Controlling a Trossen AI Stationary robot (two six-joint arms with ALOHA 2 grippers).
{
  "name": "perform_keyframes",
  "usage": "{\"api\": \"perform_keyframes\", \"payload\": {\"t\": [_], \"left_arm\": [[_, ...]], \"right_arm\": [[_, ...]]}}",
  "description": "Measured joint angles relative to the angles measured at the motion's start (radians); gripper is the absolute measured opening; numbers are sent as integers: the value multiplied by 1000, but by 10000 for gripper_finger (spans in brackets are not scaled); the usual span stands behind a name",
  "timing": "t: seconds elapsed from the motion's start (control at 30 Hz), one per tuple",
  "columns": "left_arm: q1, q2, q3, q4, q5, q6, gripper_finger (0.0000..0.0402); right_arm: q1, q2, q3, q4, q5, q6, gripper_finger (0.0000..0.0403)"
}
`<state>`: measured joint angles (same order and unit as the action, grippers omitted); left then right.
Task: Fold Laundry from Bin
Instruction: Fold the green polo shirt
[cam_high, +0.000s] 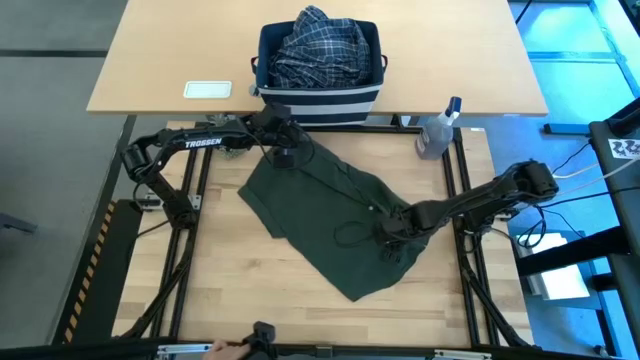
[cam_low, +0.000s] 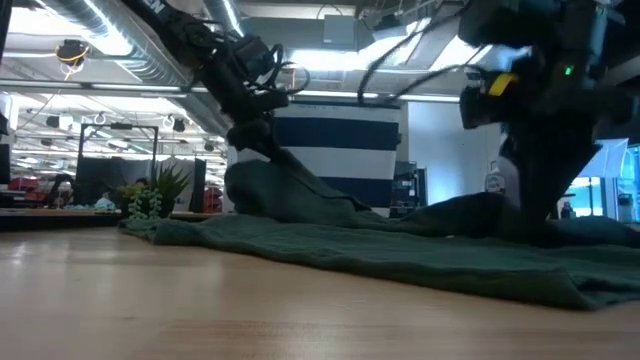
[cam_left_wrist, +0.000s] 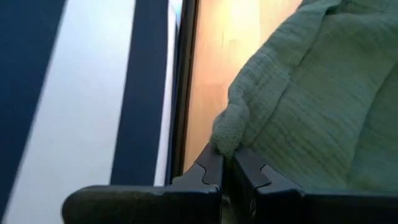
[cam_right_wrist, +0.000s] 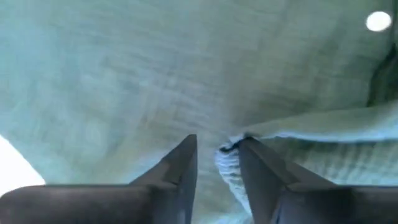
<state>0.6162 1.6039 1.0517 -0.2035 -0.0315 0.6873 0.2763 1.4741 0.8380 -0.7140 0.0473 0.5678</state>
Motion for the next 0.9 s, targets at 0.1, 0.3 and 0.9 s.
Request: {"api": "perform_keyframes", "payload": {"t": [0.1, 0.3, 0.9], "left_arm": [[9, 0, -15, 0, 0, 0, 0], [8, 0, -17, -2, 0, 1, 0], [-56, 0, -17, 2, 0, 127, 0]], "right_arm": [[30, -22, 29, -57, -15, 1, 133], [52, -41, 70, -244, 73, 34, 144], [-163, -46, -124, -122, 248, 78, 53]]}}
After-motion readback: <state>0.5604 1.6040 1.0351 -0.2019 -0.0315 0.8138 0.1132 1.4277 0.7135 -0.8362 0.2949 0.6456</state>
